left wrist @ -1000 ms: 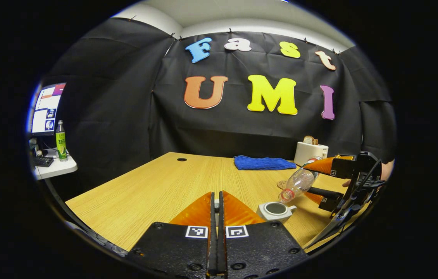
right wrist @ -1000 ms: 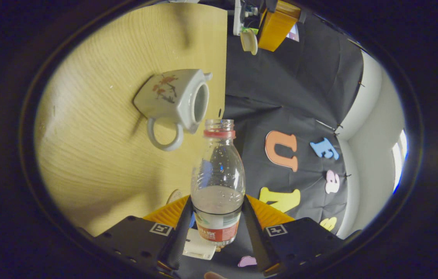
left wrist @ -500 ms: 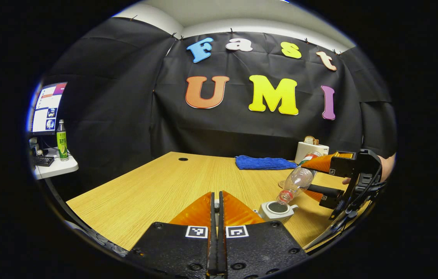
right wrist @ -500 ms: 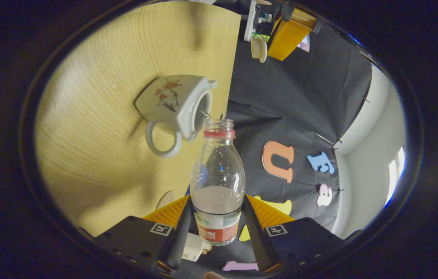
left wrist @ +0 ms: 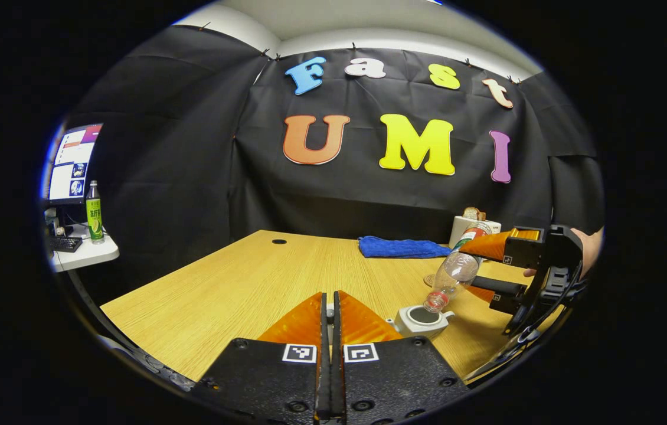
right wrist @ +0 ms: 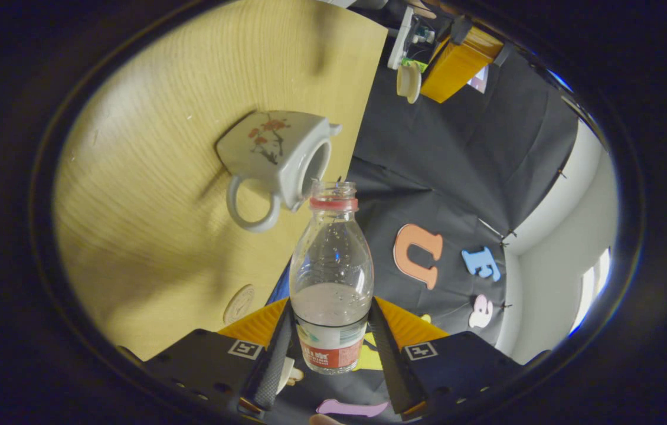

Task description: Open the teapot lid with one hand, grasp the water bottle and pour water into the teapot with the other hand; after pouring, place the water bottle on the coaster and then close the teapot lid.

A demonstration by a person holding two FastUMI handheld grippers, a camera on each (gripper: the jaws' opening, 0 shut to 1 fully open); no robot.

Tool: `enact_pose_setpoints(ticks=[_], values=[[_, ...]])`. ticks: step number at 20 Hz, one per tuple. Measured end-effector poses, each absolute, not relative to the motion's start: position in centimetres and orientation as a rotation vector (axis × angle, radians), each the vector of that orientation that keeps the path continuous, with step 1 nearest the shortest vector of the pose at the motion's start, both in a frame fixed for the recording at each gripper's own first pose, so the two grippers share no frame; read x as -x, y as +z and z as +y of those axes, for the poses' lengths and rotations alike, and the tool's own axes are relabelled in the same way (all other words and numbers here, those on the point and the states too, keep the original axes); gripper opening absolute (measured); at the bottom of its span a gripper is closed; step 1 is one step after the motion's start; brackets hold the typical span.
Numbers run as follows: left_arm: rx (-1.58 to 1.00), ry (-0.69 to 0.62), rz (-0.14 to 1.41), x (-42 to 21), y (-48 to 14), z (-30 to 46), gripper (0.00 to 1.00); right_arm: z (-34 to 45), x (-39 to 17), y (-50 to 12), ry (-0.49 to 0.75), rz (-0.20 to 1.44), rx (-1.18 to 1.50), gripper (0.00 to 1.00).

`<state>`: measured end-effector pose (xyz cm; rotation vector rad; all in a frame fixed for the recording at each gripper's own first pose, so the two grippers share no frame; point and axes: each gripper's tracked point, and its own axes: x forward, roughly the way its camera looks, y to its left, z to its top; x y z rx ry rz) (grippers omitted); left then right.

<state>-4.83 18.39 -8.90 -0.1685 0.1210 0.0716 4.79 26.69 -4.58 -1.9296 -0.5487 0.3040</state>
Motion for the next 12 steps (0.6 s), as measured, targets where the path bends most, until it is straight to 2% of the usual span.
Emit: enact_pose_setpoints(ticks=[12], values=[[0.162, 0.072, 0.137, 4.79, -9.34, 18.35, 0.03, 26.84, -4.67, -4.42, 0.266, -0.584, 2.003, 0.72]])
